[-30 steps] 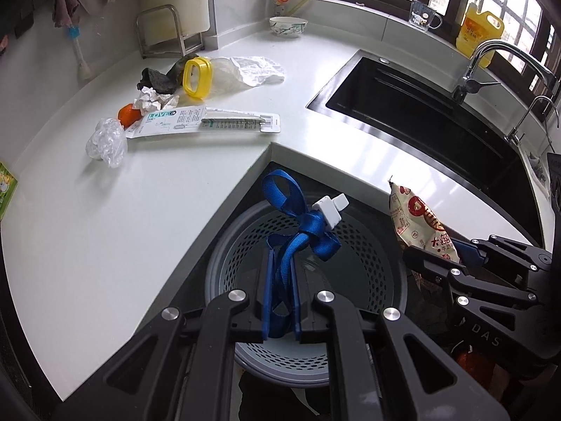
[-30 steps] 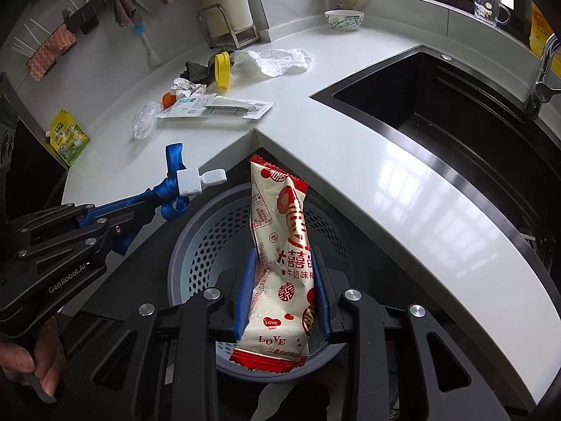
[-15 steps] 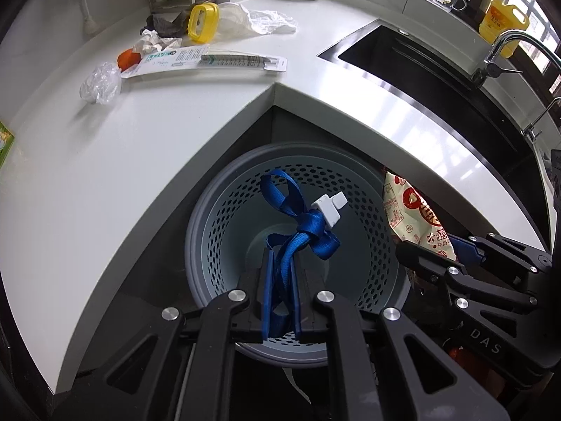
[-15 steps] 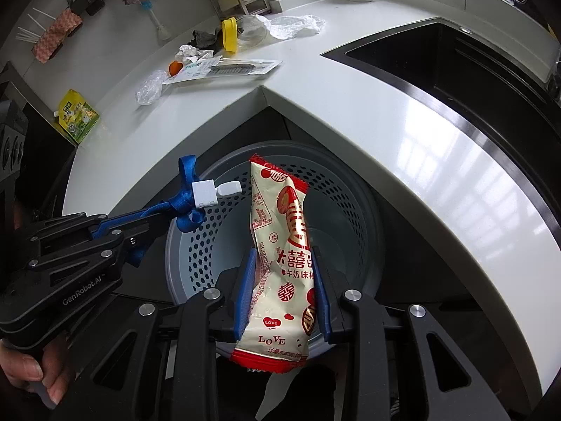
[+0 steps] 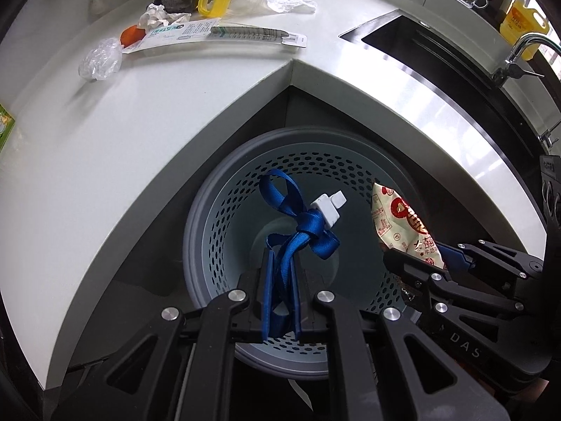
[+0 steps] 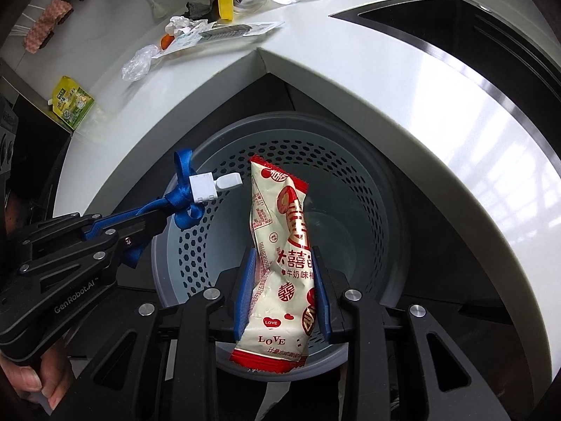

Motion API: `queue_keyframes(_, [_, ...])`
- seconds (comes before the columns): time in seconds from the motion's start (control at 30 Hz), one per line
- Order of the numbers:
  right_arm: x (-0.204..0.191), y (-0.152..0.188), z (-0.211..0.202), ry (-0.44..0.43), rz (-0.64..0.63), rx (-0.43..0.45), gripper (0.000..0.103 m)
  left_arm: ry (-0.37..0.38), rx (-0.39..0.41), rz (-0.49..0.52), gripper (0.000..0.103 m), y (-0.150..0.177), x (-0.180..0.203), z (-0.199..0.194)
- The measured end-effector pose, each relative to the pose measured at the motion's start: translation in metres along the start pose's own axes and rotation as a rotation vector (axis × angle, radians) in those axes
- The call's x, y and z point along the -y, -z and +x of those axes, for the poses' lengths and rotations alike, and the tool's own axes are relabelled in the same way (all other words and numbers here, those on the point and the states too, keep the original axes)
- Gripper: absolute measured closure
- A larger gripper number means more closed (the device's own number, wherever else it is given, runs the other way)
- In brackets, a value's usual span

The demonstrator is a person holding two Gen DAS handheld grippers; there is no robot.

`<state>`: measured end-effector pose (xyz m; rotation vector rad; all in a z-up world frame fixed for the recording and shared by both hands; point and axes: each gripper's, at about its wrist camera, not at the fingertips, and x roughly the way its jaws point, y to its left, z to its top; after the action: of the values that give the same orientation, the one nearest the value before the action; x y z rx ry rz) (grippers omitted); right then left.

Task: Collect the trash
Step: 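Open both tools to drop the lanyard and wrapper into the bin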

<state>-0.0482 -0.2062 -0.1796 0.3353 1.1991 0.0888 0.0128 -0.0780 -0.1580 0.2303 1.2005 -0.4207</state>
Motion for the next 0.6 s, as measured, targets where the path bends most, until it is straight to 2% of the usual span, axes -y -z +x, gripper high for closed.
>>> queue_keyframes(0.17, [0.005, 0.001, 0.012, 0.003, 0.011, -0.03, 0.073, -0.01, -0.013, -0.003, 0.093, 0.0, 0.0, 0.004])
queue_keyframes(0.33, [0.009, 0.001, 0.013, 0.009, 0.022, -0.035, 0.073, -0.008, -0.031, -0.01, 0.087, -0.001, 0.002, 0.007])
queue_keyframes(0.43, [0.014, 0.002, 0.011, 0.02, 0.028, -0.038, 0.067, -0.024, -0.023, -0.007, 0.068, -0.002, 0.004, 0.006])
queue_keyframes(0.47, [0.013, 0.001, 0.012, 0.025, 0.031, -0.038, 0.06, -0.027, -0.017, -0.009, 0.058, -0.002, 0.003, 0.004])
queue_keyframes(0.5, [0.014, 0.001, 0.011, 0.029, 0.035, -0.035, 0.054, -0.028, -0.01, -0.014, 0.052, -0.001, 0.002, 0.002])
queue_keyframes(0.53, [0.015, 0.001, 0.01, 0.033, 0.038, -0.029, 0.053, -0.028, 0.0, -0.02, 0.047, -0.001, 0.001, 0.0])
queue_keyframes(0.6, [0.017, 0.0, 0.008, 0.034, 0.046, -0.024, 0.053, -0.03, 0.008, -0.026, 0.047, -0.001, -0.002, -0.004])
